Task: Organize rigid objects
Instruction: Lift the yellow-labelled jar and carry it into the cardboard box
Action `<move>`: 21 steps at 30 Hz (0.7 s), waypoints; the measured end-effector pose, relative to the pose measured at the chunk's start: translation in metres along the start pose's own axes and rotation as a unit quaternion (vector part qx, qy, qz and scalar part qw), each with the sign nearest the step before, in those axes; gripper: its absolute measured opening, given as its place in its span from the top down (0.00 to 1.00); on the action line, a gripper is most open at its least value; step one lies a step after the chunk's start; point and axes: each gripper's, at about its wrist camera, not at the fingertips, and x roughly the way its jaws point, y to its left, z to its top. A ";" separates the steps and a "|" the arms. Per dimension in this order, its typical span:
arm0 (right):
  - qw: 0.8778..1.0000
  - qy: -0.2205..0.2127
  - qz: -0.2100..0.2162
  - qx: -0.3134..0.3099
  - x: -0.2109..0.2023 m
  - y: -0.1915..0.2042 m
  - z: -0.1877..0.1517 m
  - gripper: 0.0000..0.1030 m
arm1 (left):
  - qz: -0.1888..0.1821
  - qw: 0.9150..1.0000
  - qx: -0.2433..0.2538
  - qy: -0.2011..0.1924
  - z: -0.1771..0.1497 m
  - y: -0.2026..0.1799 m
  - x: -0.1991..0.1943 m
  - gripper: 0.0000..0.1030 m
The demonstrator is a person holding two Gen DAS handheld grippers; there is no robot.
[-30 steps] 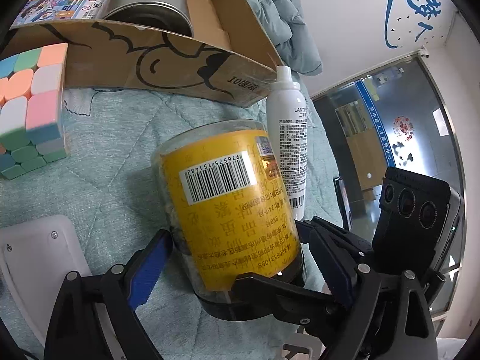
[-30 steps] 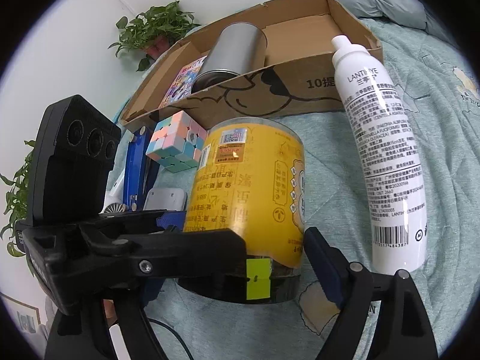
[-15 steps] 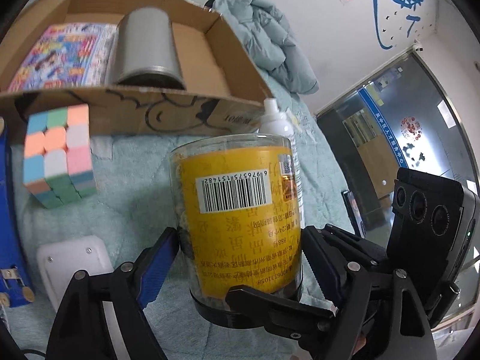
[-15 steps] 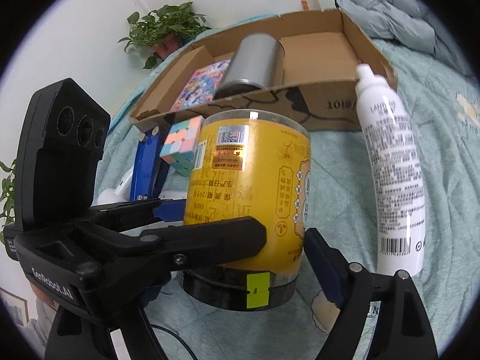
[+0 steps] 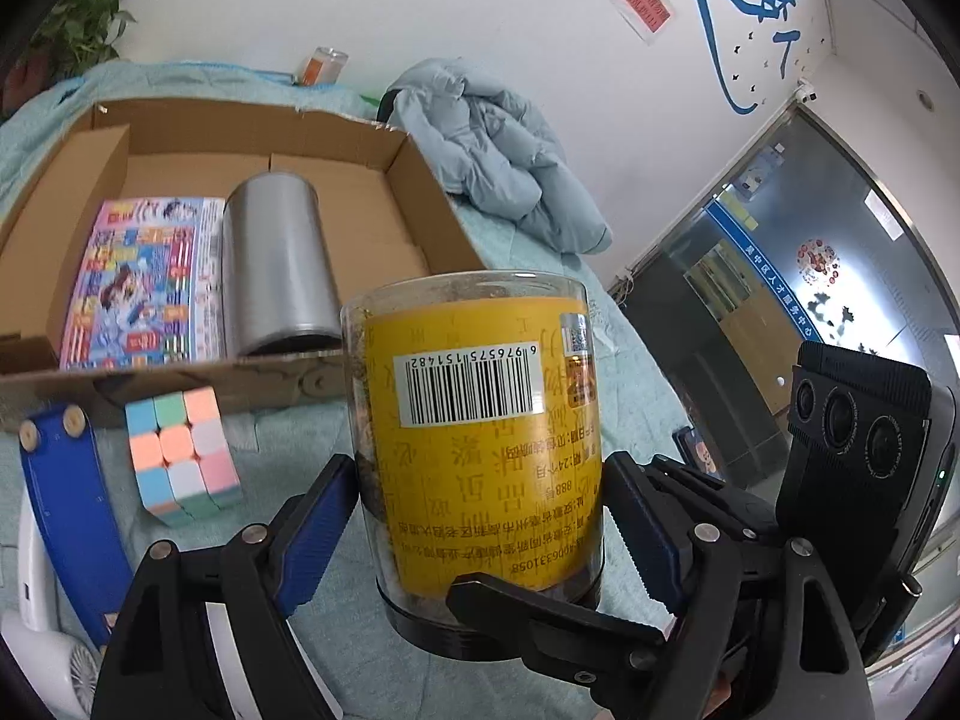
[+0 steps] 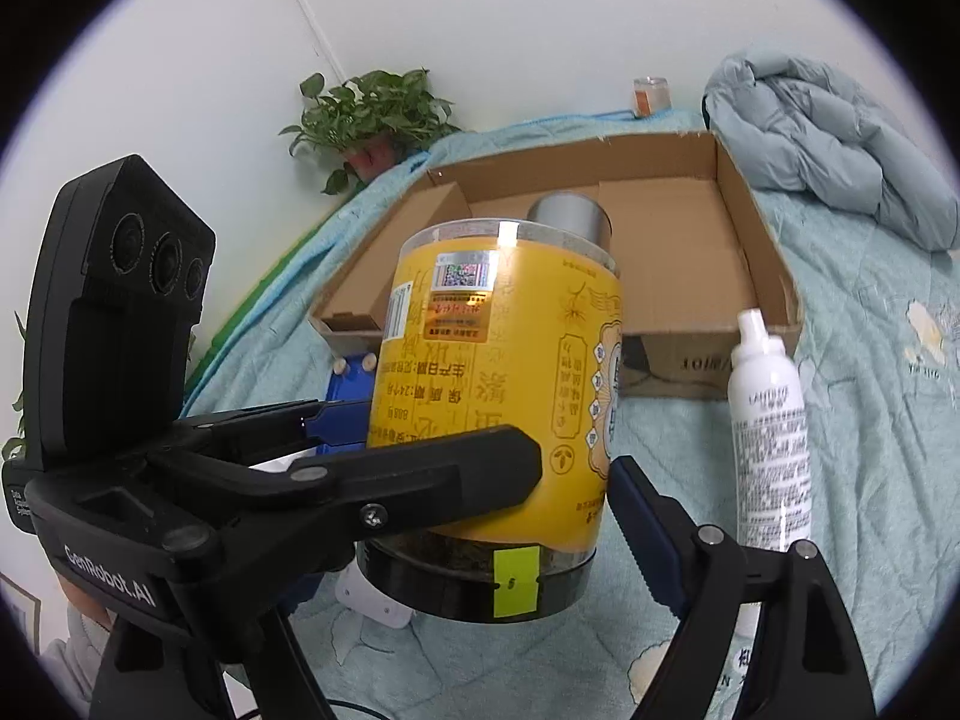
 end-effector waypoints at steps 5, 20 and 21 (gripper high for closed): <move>1.000 -0.013 0.001 -0.008 -0.007 0.000 0.015 0.19 | 0.004 1.000 0.010 -0.010 0.018 -0.009 -0.008 0.21; 0.999 -0.025 0.006 -0.023 -0.008 -0.018 0.060 0.19 | 0.017 0.999 0.023 -0.023 0.080 -0.024 0.010 0.21; 0.999 -0.024 0.005 -0.022 -0.006 -0.021 0.065 0.19 | 0.016 0.999 0.023 -0.021 0.087 -0.023 0.014 0.21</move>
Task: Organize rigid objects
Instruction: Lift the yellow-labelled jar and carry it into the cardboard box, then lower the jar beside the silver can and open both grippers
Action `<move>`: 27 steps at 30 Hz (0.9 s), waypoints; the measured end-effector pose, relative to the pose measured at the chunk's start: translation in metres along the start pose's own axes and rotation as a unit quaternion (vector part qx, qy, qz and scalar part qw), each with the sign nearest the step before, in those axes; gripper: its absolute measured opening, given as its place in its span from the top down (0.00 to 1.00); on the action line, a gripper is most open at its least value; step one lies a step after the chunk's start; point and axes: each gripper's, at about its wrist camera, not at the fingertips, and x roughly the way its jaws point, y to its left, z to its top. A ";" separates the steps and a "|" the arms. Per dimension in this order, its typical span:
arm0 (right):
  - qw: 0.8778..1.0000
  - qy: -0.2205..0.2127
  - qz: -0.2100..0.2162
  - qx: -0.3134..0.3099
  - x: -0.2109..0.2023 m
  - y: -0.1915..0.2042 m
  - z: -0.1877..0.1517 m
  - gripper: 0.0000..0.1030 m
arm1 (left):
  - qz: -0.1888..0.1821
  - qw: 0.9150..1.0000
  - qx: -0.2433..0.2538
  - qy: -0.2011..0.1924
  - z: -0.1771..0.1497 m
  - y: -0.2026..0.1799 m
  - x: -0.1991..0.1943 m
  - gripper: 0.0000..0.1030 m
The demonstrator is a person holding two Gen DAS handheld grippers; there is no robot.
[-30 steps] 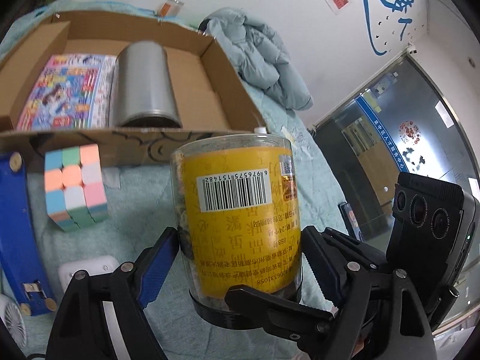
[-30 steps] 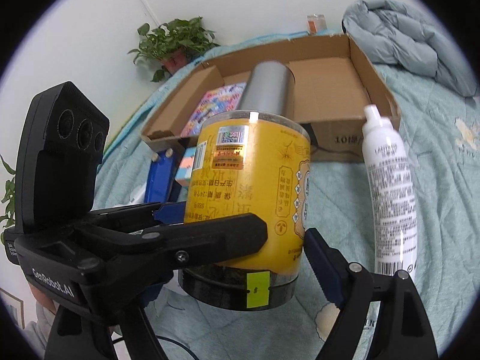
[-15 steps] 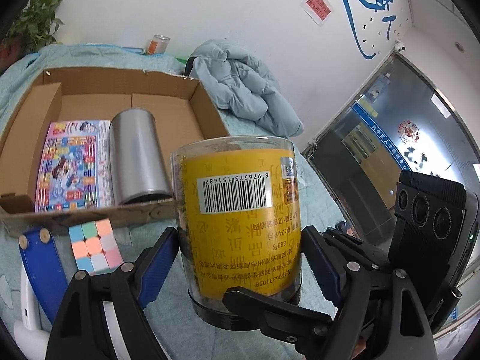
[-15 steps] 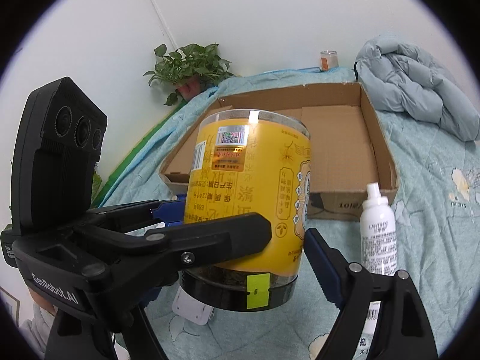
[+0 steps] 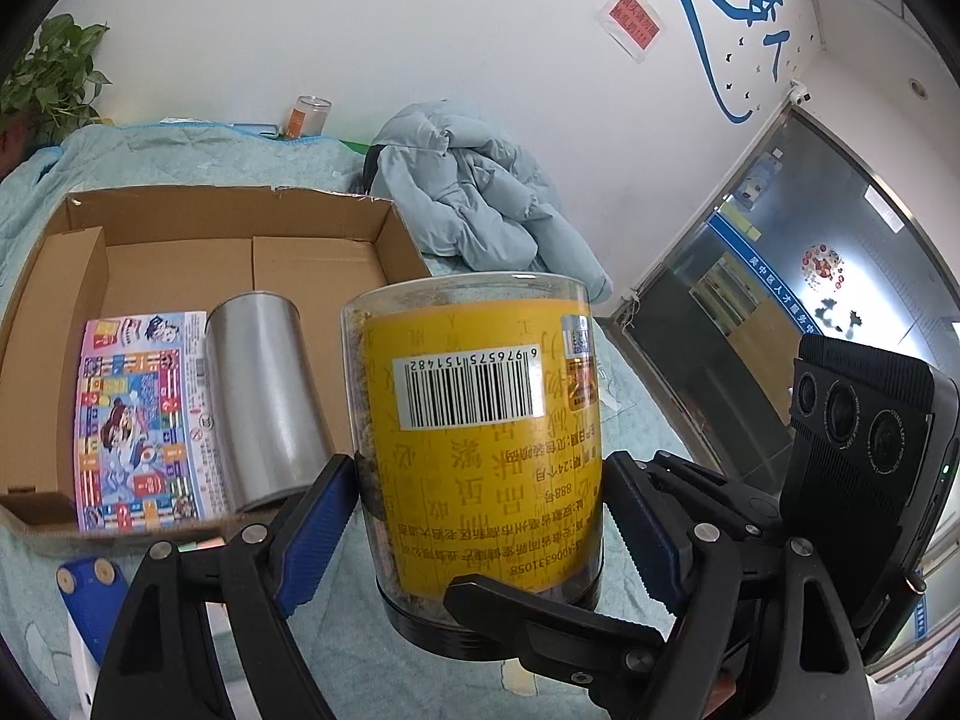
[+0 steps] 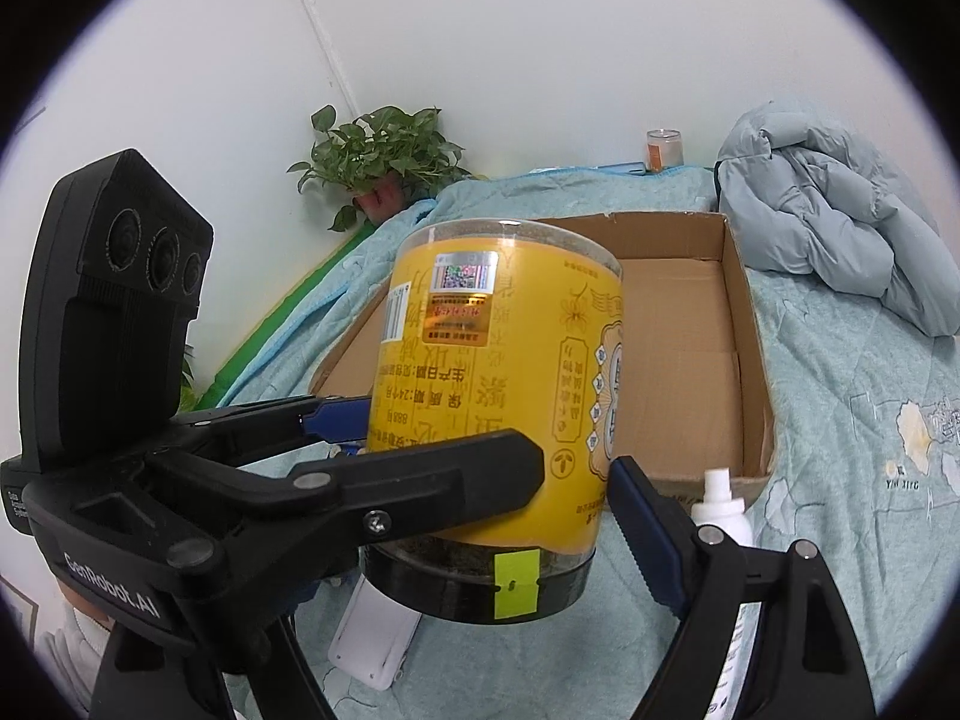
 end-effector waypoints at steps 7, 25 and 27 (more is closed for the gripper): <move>1.000 0.027 -0.002 0.002 0.024 -0.018 0.023 0.19 | 0.001 1.000 -0.013 0.018 0.031 0.019 0.031 0.21; 0.983 0.170 0.028 0.061 0.110 -0.090 0.031 0.19 | 0.024 0.987 -0.088 0.132 0.055 0.078 0.146 0.22; 0.981 0.178 0.031 0.069 0.112 -0.095 0.029 0.19 | 0.031 0.985 -0.087 0.146 0.056 0.075 0.154 0.24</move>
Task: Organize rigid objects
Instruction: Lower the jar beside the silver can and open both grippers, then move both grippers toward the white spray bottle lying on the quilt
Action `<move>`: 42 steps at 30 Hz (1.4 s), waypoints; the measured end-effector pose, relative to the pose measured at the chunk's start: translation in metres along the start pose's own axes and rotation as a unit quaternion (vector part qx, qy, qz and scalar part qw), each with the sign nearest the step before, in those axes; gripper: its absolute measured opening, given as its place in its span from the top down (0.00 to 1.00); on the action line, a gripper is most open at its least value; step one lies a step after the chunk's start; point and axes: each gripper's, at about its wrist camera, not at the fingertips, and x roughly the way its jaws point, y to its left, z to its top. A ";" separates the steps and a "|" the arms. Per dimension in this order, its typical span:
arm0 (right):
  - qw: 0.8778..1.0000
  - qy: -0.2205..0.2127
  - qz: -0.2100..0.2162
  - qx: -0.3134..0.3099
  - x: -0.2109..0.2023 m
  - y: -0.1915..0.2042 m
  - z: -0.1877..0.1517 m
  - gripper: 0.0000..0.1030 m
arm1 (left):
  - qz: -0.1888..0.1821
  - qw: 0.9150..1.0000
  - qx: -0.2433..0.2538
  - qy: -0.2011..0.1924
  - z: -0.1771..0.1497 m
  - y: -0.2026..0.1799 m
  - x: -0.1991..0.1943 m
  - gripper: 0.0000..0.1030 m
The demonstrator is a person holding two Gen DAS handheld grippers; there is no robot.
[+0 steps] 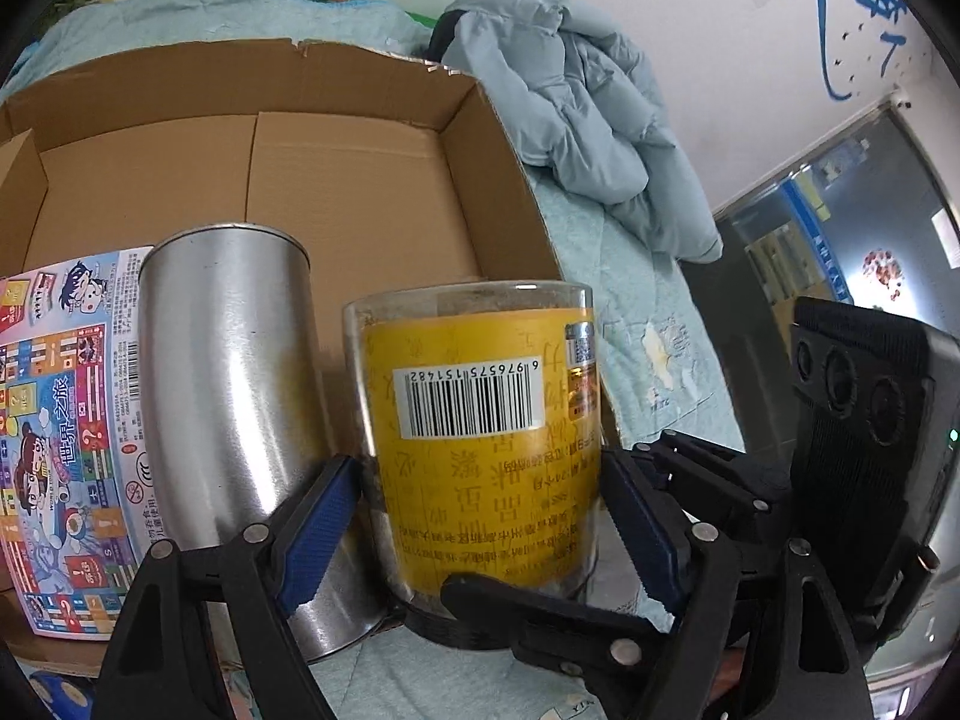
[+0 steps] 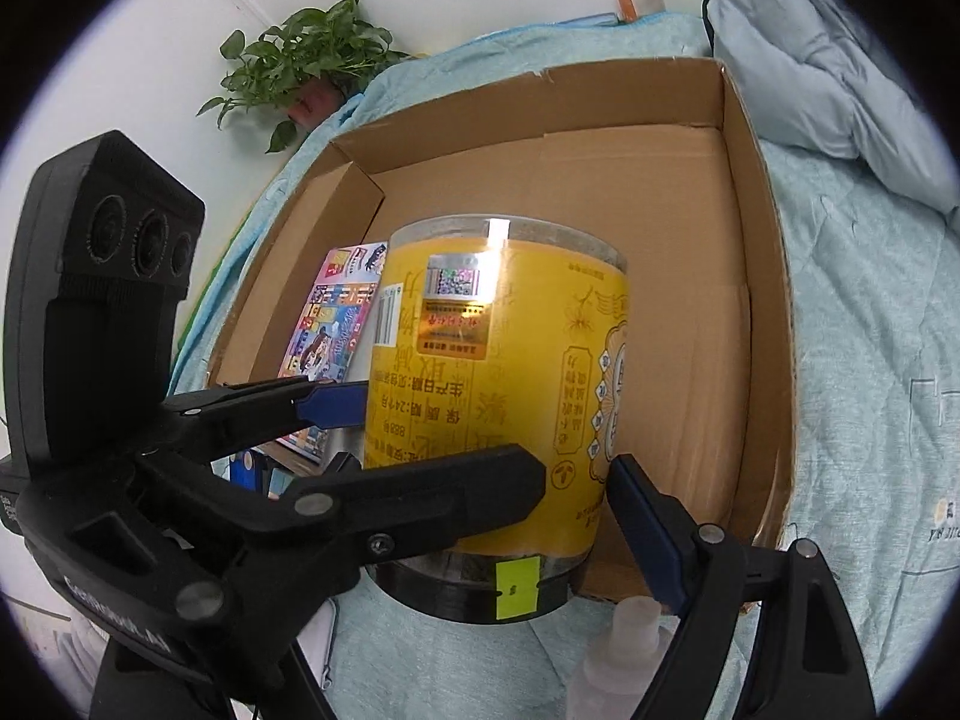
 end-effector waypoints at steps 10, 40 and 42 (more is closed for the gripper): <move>0.998 0.028 -0.037 0.037 0.022 -0.013 0.003 0.20 | 0.029 0.999 0.016 -0.011 -0.011 -0.001 -0.018 0.24; 0.960 -0.231 -0.156 -0.014 -0.074 0.024 -0.137 0.06 | 0.279 0.925 0.052 -0.254 -0.186 0.001 -0.135 0.01; 0.962 -0.218 -0.164 -0.009 -0.073 0.014 -0.146 0.06 | 0.284 0.922 0.049 -0.258 -0.196 0.000 -0.137 0.01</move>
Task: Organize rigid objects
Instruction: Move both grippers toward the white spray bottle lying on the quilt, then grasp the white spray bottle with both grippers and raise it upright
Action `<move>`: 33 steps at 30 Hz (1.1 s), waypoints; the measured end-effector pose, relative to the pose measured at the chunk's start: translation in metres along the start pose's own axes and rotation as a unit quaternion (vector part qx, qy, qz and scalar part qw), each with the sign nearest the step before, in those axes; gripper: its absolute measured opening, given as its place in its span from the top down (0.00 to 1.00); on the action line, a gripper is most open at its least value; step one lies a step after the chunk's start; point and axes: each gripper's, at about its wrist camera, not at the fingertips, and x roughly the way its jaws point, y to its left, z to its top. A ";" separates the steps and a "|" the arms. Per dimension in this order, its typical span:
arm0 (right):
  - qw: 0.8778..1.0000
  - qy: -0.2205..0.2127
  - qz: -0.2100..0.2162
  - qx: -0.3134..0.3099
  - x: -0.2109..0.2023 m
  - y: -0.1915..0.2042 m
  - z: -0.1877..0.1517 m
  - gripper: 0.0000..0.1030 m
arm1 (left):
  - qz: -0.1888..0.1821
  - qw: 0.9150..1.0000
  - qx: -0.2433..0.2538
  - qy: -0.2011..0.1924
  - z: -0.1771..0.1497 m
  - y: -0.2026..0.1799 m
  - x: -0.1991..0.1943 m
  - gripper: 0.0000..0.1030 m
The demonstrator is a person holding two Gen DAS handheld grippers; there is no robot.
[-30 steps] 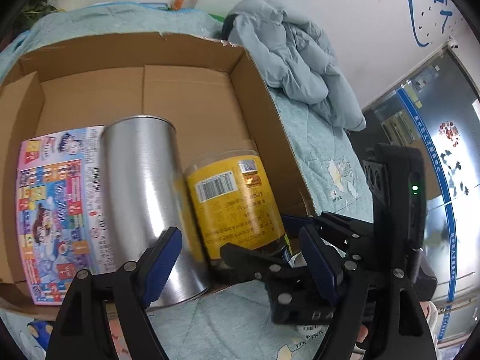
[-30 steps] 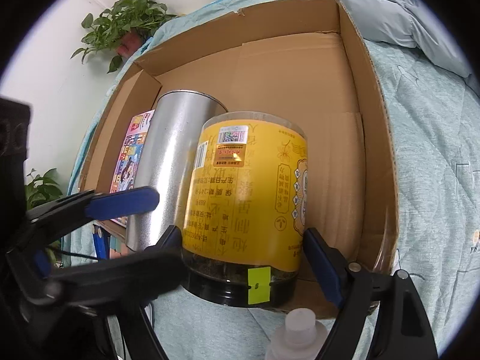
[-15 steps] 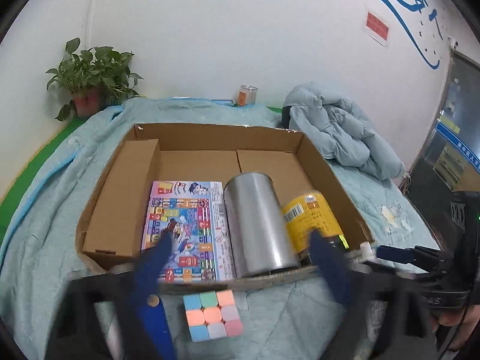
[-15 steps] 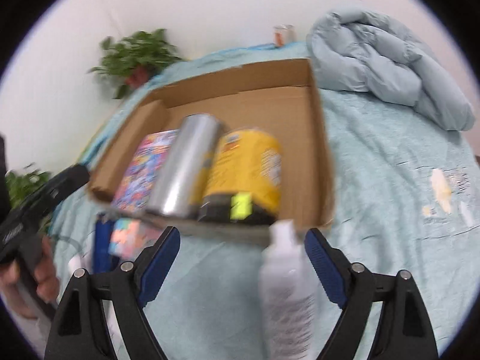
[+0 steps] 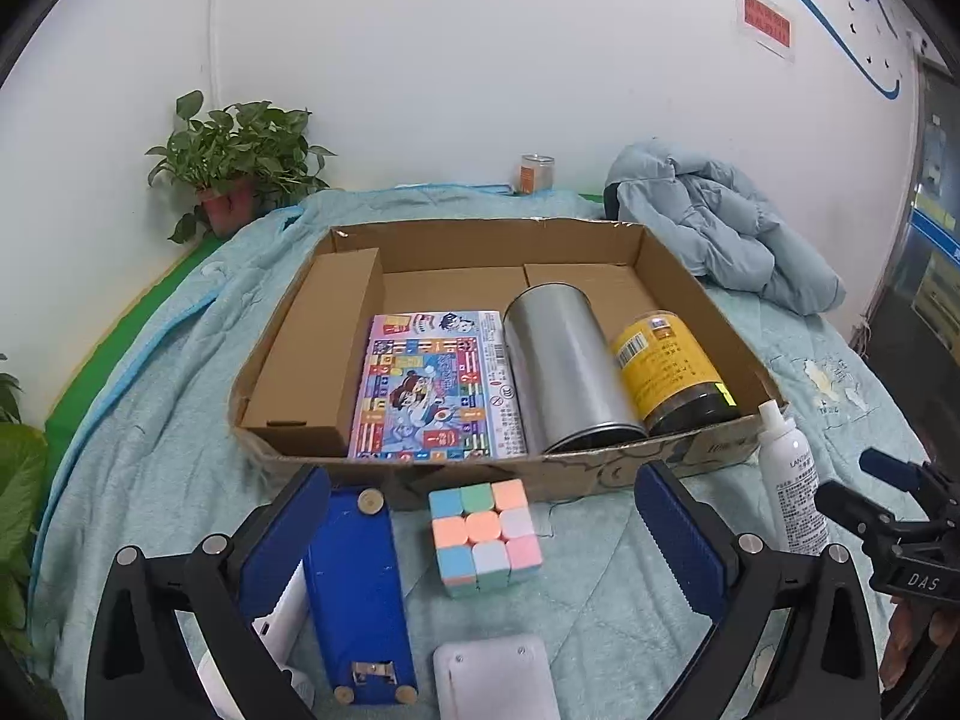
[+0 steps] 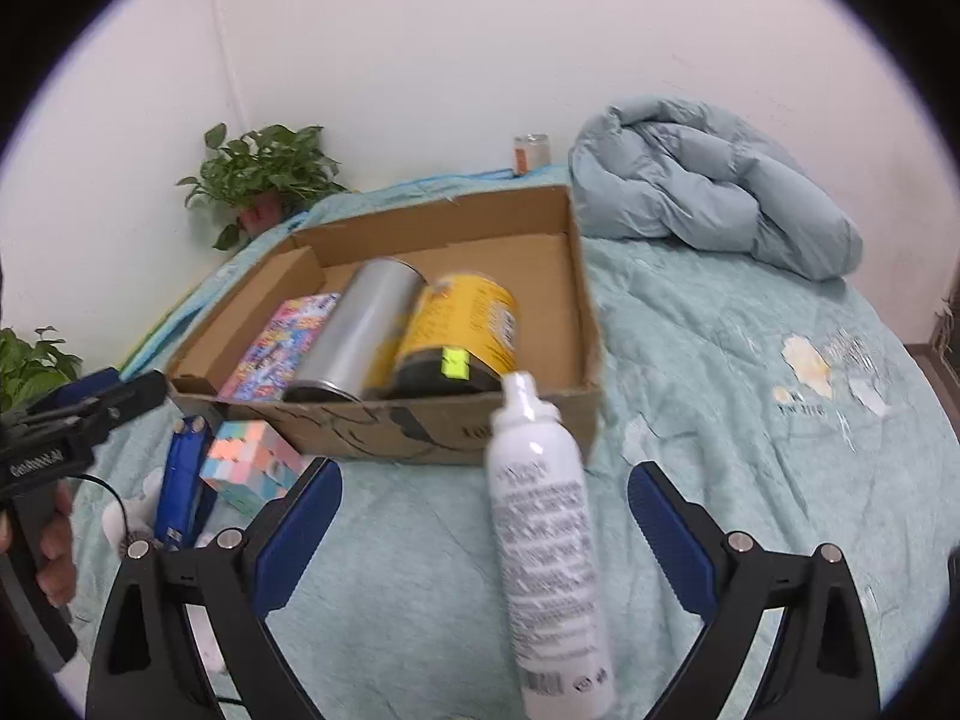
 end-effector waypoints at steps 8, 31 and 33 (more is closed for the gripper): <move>0.997 0.076 -0.005 0.009 0.019 -0.018 -0.029 0.27 | 0.003 1.000 -0.014 0.008 -0.011 0.004 -0.012 0.01; 0.990 0.095 0.106 0.023 -0.029 -0.008 -0.071 0.31 | -0.293 0.933 -0.037 0.206 -0.047 -0.076 0.040 0.02; 0.987 0.107 0.115 0.032 -0.023 -0.012 -0.072 0.31 | -0.303 0.926 -0.038 0.221 -0.053 -0.083 0.045 0.02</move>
